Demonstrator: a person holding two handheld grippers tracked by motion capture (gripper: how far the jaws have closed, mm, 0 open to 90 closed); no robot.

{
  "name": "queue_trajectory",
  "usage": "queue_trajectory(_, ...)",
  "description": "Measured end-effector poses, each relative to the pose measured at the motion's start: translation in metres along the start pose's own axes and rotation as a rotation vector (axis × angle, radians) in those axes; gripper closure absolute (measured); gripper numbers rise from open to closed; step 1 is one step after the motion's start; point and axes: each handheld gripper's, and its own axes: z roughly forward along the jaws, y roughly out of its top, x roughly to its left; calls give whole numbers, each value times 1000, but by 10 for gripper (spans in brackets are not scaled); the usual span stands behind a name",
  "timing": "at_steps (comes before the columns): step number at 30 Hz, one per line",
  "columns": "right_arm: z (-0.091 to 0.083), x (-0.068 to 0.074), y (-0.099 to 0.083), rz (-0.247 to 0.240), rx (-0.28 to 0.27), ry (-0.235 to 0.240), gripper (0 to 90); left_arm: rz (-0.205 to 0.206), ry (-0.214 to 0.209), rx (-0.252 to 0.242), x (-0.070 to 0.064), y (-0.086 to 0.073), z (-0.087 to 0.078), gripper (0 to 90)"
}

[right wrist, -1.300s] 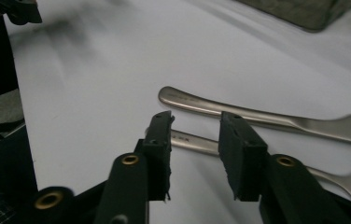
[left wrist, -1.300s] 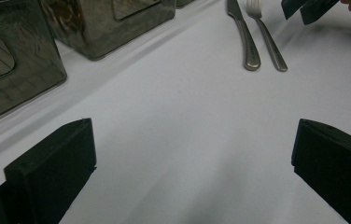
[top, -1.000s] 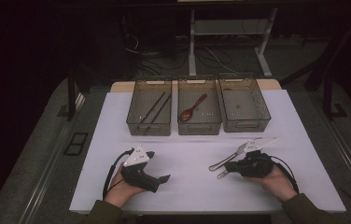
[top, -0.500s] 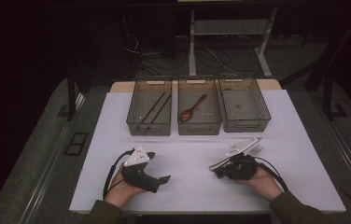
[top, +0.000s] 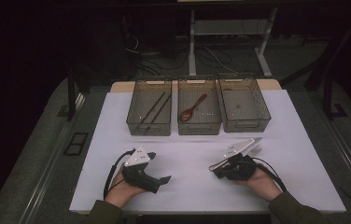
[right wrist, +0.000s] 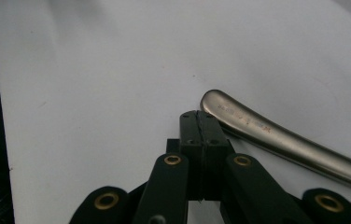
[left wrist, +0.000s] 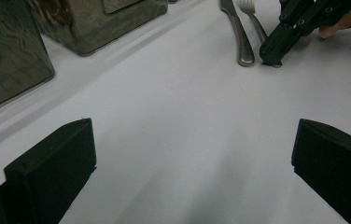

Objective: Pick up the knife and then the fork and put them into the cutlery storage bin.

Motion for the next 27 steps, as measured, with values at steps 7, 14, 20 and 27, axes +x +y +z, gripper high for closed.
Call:
queue_trajectory(7, -3, 4, -2, -1, 22, -4, 891, 2, -7, 0, 0, 0, -1, 0)
queue_trajectory(14, -10, 7, -10, -1, 33, -2, 892, 0, -14, -3, -1, 0, 0, 0)
queue_trajectory(20, -16, 10, -16, 2, 50, -11, 892, 3, -17, 0, -2, 1, 0, 0)
queue_trajectory(27, -27, 10, -27, 10, 68, -11, 892, 1, -20, -1, -2, 1, 0, 0)
